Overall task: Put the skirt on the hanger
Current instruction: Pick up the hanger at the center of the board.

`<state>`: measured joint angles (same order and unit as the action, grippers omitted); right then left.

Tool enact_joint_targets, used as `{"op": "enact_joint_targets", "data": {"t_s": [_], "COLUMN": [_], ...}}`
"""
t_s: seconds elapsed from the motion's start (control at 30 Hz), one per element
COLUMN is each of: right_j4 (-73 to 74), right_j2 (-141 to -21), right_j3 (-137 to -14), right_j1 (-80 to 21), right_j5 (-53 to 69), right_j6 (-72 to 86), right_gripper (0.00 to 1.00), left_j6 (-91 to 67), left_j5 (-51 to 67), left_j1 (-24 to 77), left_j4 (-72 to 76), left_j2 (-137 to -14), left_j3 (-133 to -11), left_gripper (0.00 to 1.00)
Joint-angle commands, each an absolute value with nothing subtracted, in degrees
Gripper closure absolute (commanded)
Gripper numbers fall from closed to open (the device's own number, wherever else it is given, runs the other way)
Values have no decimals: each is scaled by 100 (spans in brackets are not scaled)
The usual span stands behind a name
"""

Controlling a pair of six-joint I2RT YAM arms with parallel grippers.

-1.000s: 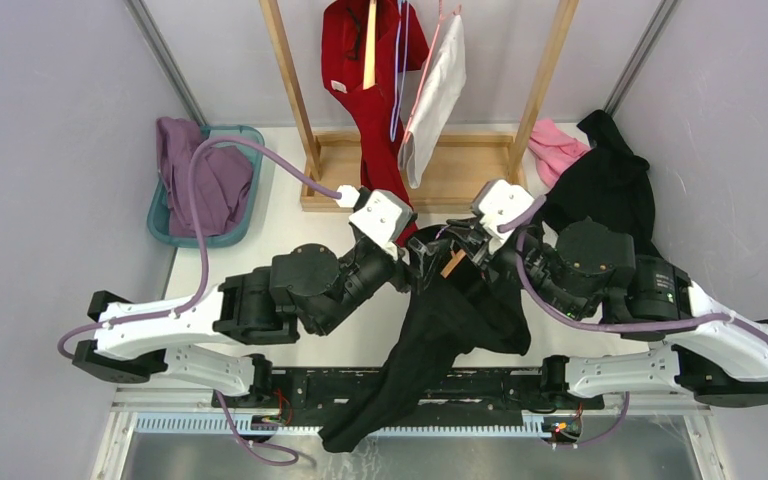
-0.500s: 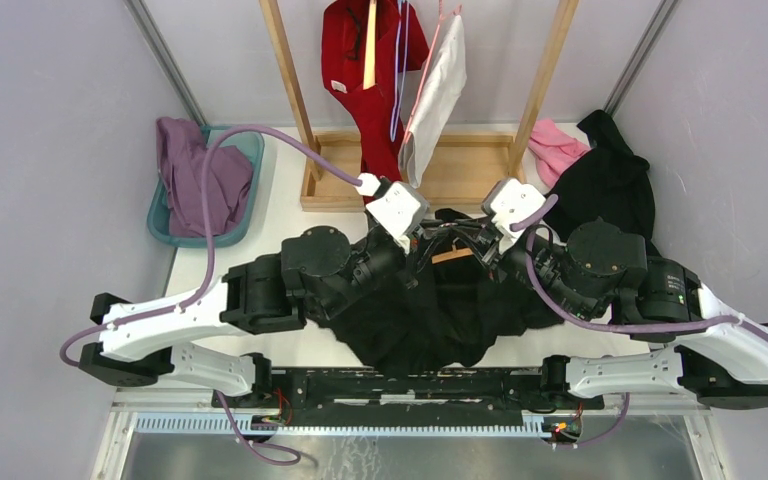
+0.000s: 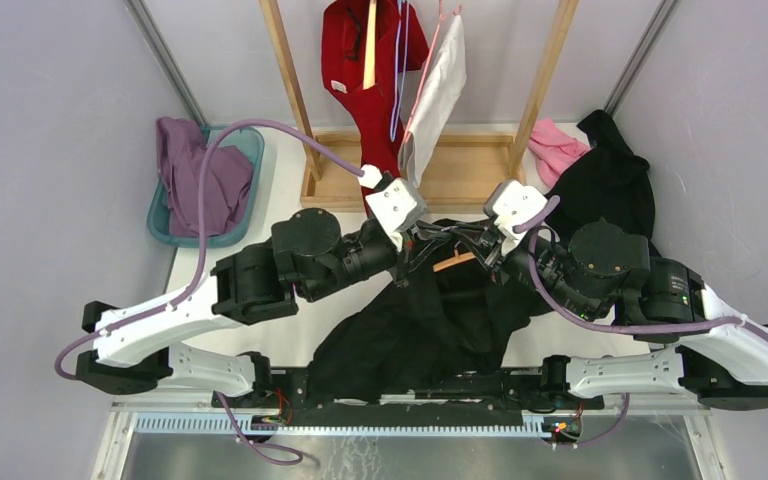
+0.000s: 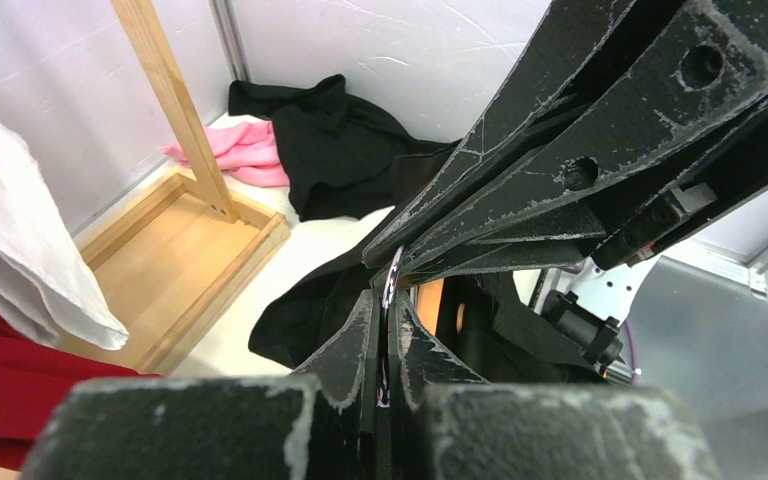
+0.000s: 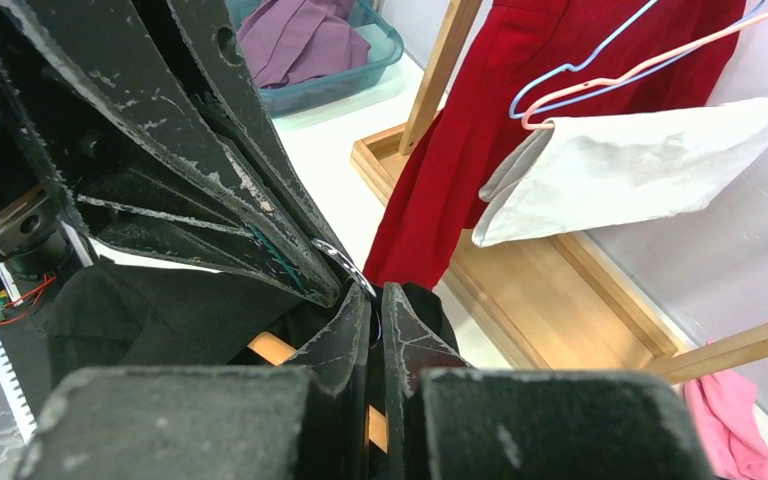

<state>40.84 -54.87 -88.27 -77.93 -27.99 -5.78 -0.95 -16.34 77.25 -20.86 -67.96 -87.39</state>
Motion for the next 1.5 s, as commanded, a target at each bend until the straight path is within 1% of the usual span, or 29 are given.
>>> {"op": "enact_joint_targets", "data": {"t_s": [0.0, 0.1, 0.2, 0.47, 0.7, 1.0, 1.13, 1.47], "right_j4": [3798, 3821, 3924, 4417, 5296, 6245, 6642, 6821], "right_j2": [-5449, -5441, -5451, -5409, -5846, -6224, -6500, -7157], "right_j3": [-9107, -9135, -9246, -9672, -10339, -11469, -11903, -11713], "right_j1": [-7868, -7871, -7867, -7871, -7867, -7858, -7858, -7677], "right_j5": [-2451, -2462, -2440, -2402, -1825, -1015, -744, 108], "right_j6": [-510, -549, -646, -823, -1081, -1601, -1630, -1362], "right_gripper": [95, 88, 73, 60, 57, 55, 51, 48], "left_j6": [240, 299, 367, 620, 673, 512, 467, 457], "left_j5": [-1358, -1083, -819, -272, 353, 1642, 1978, 2092], "left_j1": [7434, 7296, 7157, 6985, 6963, 6965, 6961, 6961], "left_j4": [-1798, -1928, -2209, -2754, -3231, -3899, -4006, -4012], "left_j2": [-6582, -6552, -6622, -6631, -6673, -6924, -7004, -7016], "left_j3": [-9031, -9131, -9370, -9857, -10510, -11317, -11488, -11464], "left_gripper": [97, 97, 97, 97, 97, 97, 97, 97]}}
